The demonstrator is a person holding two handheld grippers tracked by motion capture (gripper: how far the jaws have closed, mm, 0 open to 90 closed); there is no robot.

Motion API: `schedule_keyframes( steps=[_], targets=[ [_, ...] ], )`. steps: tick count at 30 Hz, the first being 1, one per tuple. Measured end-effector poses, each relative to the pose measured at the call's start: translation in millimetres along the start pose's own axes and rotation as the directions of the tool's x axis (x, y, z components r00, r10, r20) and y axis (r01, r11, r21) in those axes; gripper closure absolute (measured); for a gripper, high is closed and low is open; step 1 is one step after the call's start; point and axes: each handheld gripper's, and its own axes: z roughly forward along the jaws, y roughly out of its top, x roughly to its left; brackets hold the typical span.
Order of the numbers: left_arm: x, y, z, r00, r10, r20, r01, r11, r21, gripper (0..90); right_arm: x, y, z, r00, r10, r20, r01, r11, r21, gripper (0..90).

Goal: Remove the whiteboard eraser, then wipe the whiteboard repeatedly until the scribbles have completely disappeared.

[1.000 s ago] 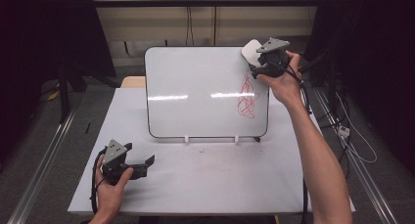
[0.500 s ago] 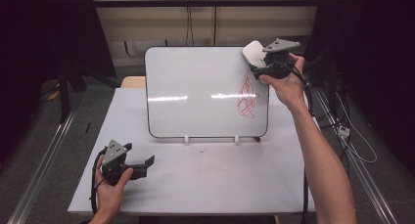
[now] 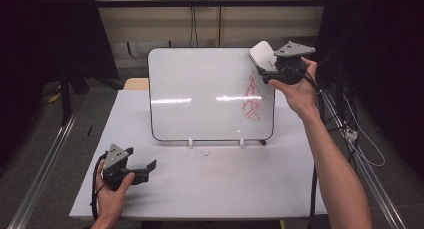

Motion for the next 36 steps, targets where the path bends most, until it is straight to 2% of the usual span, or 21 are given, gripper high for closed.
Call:
schedule_keyframes(
  steps=[5, 18, 21, 22, 29, 36],
  targets=[
    [-0.4, 0.5, -1.4, 1.0000, 0.000, -0.005, 0.000, 1.0000, -0.001, 5.8, -0.5, -3.5, -7.0, 0.9998, 0.017, -0.003, -0.018, 0.999, -0.028, 31.0],
    [-0.4, 0.5, -1.6, 1.0000, 0.008, -0.003, -0.008, 1.0000, -0.001, 5.8, 4.1, -15.9, -18.2, 1.0000, 0.010, 0.002, -0.010, 0.999, -0.048, 31.1],
    [-0.3, 0.4, -1.4, 1.0000, 0.007, 0.003, -0.007, 1.0000, -0.003, 5.9, 8.8, -20.0, -20.1, 0.9999, 0.012, 0.005, -0.011, 0.998, -0.054, 31.0],
    [-1.0, 0.0, -1.6, 0.9999, 0.005, 0.010, -0.005, 1.0000, -0.004, 5.9, 13.1, -23.0, -19.7, 1.0000, -0.005, 0.004, 0.005, 0.999, -0.042, 31.0],
    [-2.4, 0.2, -3.0, 0.9998, 0.021, 0.006, -0.021, 0.9998, 0.003, 5.8, 26.6, -30.4, -19.4, 0.9995, -0.030, -0.010, 0.030, 0.999, -0.040, 31.0],
    [-1.9, 0.9, -2.9, 0.9997, 0.023, 0.004, -0.023, 0.9997, 0.000, 5.8, 36.6, -30.8, -19.5, 0.9977, -0.068, 0.010, 0.068, 0.996, -0.056, 31.1]
  ],
)
